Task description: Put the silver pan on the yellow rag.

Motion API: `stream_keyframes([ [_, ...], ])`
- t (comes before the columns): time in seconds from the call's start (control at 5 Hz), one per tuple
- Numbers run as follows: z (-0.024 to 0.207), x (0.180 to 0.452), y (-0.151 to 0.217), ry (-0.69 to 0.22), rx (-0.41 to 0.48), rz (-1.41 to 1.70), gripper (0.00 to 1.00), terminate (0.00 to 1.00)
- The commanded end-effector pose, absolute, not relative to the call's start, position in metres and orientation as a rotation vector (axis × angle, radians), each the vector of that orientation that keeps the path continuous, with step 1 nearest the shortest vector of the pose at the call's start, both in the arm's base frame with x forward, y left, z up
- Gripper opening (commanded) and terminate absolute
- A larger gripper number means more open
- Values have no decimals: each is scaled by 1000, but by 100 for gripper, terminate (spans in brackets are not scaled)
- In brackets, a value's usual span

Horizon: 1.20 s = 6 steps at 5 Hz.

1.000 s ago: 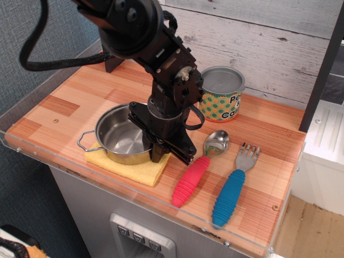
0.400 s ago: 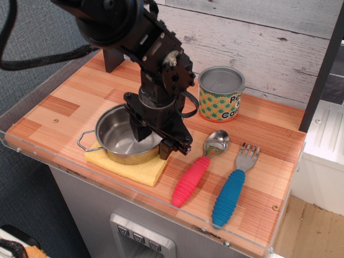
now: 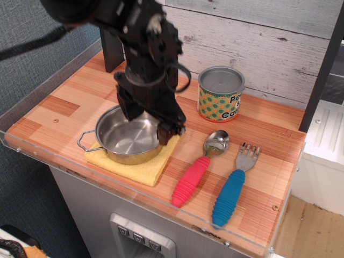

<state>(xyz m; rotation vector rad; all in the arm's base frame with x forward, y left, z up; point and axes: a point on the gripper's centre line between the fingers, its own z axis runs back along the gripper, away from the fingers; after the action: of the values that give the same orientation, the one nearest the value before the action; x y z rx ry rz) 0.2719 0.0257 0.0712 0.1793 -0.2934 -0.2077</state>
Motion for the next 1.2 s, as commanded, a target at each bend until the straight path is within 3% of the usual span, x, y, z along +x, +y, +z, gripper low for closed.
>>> stream_keyframes([
  [0.0, 111, 306, 43, -279, 147, -356, 100, 0],
  [0.6, 121, 317, 97, -300, 82, -108, 100, 0],
  [1.0, 122, 294, 141, -285, 85, 105, 100, 0],
])
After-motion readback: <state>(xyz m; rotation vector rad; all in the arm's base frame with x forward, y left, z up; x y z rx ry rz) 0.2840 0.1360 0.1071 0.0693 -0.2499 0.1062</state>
